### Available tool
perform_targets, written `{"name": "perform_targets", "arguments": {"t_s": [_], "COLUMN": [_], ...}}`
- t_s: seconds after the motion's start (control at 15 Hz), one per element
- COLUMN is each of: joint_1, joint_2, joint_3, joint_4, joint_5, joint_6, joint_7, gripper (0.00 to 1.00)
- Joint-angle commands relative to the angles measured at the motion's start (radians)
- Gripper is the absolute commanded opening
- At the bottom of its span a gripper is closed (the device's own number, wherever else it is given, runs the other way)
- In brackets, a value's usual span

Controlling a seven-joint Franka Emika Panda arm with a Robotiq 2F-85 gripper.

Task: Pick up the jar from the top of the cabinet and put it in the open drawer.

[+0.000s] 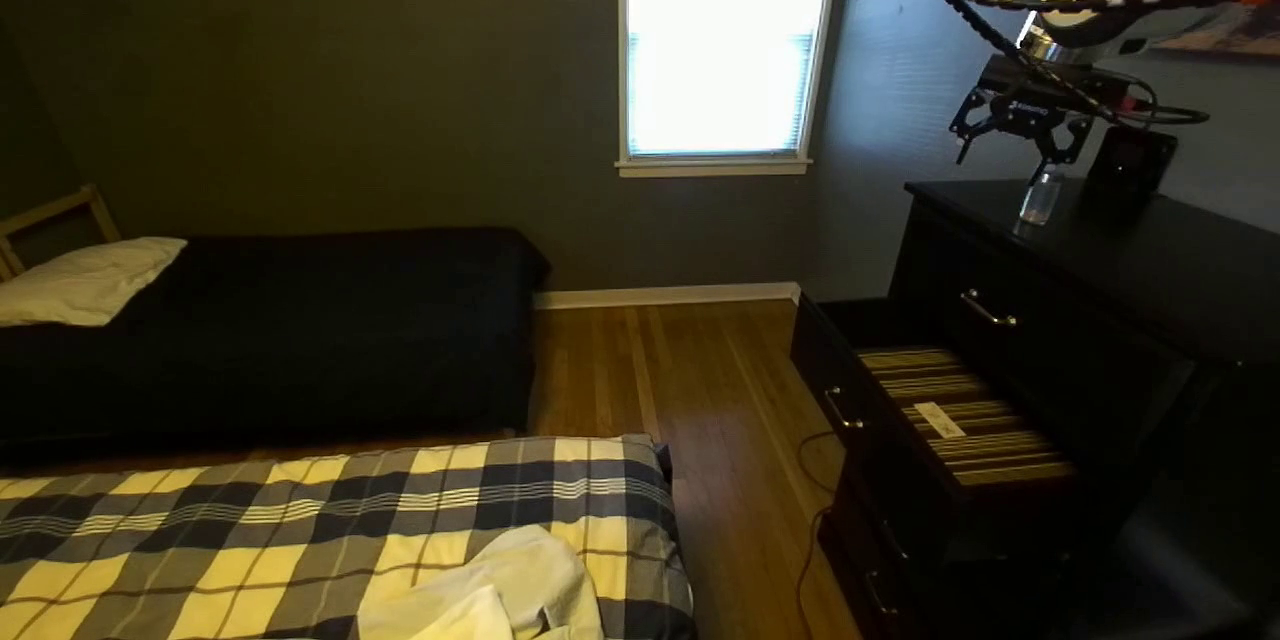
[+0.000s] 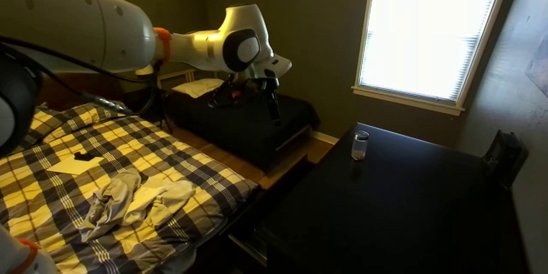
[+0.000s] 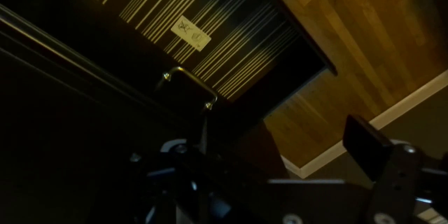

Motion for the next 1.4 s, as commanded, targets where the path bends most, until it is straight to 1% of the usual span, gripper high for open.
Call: {"name": "perform_targets", "arguments": {"t_s": [0.0,0.13,0.4,0.53,0.73,1.0,1.33], "joint_1": [0.022,0.031,0.050,0.058,0.069,0.070,0.070], "joint_2": [0.151,0.220,0.344,0.399,0.462,0.522,0.576], "joint_3": [-0.062,-0.103,-0.183,-0.220,-0.269,-0.311,-0.335], "joint_4": [0.187,0.269,0.402,0.457,0.524,0.580,0.633], "joint_5": [-0.091,-0.129,-0.194,-0.220,-0.240,-0.224,-0.220], "joint_6": [-0.026,-0.038,-0.020,-0.013,-0.035,-0.042,-0.036], "joint_7": [0.103,0.138,0.192,0.207,0.230,0.243,0.243], "gripper": [1.00,1.00,1.00,1.00,1.00,1.00,1.00]}}
